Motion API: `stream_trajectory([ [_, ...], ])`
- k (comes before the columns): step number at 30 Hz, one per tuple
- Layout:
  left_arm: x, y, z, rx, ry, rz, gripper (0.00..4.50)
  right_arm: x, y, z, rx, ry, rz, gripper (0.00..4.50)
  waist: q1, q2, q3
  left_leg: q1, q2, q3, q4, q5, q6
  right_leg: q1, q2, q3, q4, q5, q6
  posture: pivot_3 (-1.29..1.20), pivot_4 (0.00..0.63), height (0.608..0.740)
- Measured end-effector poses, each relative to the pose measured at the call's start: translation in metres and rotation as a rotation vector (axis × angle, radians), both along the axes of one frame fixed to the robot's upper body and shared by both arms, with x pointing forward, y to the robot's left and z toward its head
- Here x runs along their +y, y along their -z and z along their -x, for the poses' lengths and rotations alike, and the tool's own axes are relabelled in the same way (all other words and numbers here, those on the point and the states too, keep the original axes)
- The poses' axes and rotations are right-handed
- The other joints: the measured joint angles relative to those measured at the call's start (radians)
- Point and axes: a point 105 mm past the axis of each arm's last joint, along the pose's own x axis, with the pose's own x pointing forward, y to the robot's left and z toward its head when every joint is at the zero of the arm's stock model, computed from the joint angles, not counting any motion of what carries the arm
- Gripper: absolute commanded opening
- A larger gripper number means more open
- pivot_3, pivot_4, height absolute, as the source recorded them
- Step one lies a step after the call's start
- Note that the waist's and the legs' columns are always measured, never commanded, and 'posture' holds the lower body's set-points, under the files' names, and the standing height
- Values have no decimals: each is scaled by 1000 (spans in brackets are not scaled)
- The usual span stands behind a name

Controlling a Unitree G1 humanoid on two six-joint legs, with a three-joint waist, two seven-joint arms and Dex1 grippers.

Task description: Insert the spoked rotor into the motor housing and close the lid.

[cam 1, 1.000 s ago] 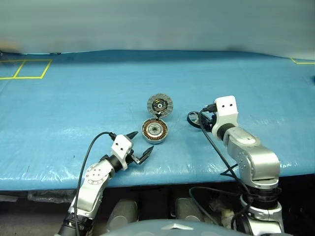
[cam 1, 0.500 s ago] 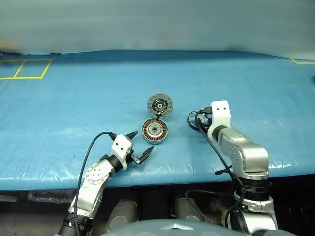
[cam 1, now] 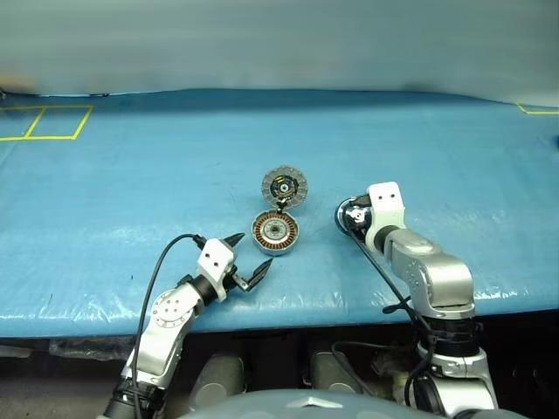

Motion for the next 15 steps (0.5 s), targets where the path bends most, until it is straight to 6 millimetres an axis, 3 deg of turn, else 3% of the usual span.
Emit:
stream_trajectory([
  [1,0,0,0,0,-2,-1,4500,1,-1,1,-9,-5,2,1599,0,0,0,0,0,0,0,0,0,0,0,0,0,0,0,0,150,740],
  [3,0,0,0,0,-2,-2,4500,2,-4,1,-19,-8,2,1321,-2,-2,-1,1,0,0,0,0,0,1,0,0,0,0,0,0,150,740],
  [11,1,0,0,0,-3,-3,4500,3,-3,4,-12,-3,-3,1321,0,-2,-1,1,1,0,0,0,0,1,1,0,0,0,0,0,150,740],
  [15,1,1,0,3,-8,-3,4500,15,-17,13,-32,-113,54,1321,-1,-1,0,-1,0,0,0,0,0,-1,0,0,0,0,0,0,150,740],
])
